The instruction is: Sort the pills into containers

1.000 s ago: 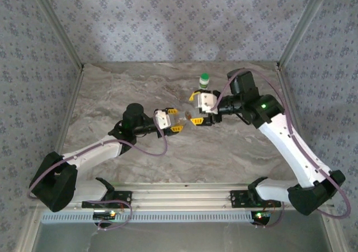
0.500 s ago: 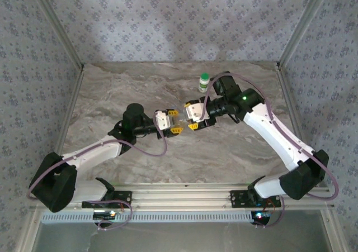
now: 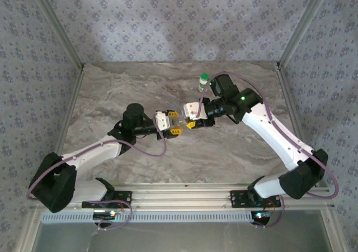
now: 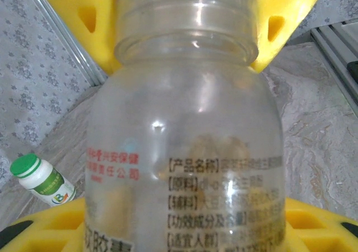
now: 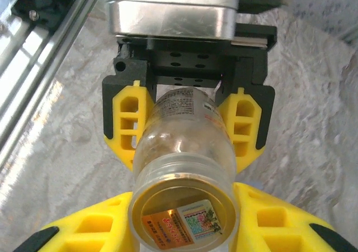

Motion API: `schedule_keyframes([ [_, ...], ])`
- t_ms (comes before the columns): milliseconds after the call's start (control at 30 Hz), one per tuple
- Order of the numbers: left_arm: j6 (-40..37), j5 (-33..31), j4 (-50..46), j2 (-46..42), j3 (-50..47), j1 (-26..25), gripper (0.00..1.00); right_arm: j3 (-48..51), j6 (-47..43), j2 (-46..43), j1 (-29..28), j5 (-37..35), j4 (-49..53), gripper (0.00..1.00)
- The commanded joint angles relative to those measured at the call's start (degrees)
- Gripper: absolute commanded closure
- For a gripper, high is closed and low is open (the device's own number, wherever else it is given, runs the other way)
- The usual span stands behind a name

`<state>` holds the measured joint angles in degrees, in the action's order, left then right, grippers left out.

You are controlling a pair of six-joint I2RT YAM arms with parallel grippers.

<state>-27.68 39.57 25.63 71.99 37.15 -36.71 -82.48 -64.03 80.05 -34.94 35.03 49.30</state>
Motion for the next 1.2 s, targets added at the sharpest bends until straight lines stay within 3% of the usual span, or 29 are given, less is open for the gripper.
schedule_keyframes([
  [0, -2.2, -1.5, 0.4, -1.1, 1.3, -0.1, 1.0, -2.9, 18.9, 0.9, -0.7, 1.1, -0.8, 0.79],
  [267, -3.4, -3.8, -0.6, -1.1, 1.7, -0.8, 1.0, -6.8, 35.0, 3.2, -0.7, 4.9, 1.7, 0.78],
  [300, -3.4, -4.0, -0.6, -1.2, 1.7, -0.8, 1.0, -7.2, 35.5, 3.3, -0.7, 5.2, 2.1, 0.74],
  [433, -2.8, -3.7, 0.5, -1.4, 1.2, -0.8, 1.0, -6.0, 34.2, 1.5, -1.0, 2.0, 1.0, 0.46],
  [567, -2.7, -3.8, 0.6, -1.3, 1.2, -0.8, 1.0, -4.3, 37.2, 0.0, -0.9, 1.7, -2.6, 0.32],
  [767, -2.3, -3.8, 0.9, -1.7, 1.1, -0.8, 1.0, -4.1, 35.8, 0.6, -1.3, 2.7, -1.4, 0.42],
  [1167, -2.1, -4.0, 1.1, -2.1, 1.3, -0.8, 1.0, -5.4, 33.5, 4.2, -1.0, 1.3, 3.0, 0.46],
])
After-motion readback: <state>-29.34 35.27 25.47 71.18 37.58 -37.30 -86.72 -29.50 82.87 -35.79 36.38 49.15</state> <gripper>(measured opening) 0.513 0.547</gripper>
